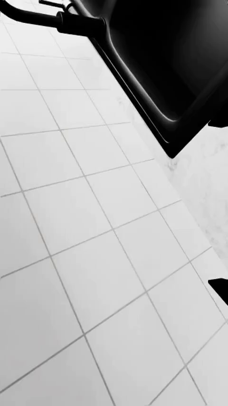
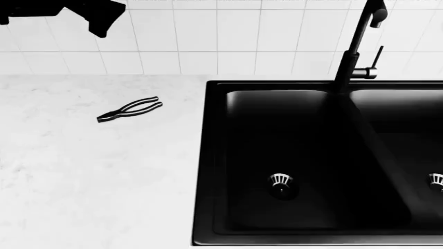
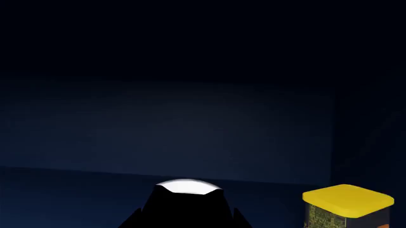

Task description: Pick the cans from the counter and place them in their designated side in the cabinet.

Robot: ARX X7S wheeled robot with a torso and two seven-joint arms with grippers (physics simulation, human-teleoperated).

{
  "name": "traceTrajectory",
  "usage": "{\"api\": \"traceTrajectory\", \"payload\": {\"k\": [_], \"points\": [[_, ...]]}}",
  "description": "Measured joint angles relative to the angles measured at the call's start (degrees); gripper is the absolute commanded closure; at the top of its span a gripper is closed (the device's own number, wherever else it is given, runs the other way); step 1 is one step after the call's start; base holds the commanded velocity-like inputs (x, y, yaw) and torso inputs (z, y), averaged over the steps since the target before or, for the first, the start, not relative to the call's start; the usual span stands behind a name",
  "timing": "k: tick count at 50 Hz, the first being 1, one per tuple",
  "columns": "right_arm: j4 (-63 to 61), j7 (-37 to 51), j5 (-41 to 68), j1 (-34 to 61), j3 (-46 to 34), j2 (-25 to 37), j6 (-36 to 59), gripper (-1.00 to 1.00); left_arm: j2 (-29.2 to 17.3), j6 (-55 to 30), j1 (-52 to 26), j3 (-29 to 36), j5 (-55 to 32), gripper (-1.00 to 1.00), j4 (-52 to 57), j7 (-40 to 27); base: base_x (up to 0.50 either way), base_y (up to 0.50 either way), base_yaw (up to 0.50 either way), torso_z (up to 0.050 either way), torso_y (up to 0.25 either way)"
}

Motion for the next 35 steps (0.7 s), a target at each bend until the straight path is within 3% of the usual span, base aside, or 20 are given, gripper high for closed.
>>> {"api": "traceTrajectory", "payload": {"k": [13,35], "points": [[0.01,0.00,0.00,-0.01,0.00,0.00,0.00,1.00,-0.70,-1.12,0.70,-0.20,-0.34,-1.00,1.88,-0.58,0.18,0.00,0.00,0.000,0.001],[0.00,0.00,0.00,0.00,0.00,0.00,0.00,1.00,-1.48,-2.08,1.48,-0.59,-0.75,-1.00,3.84,-1.40,0.00,0.00,0.00,0.000,0.000]]}}
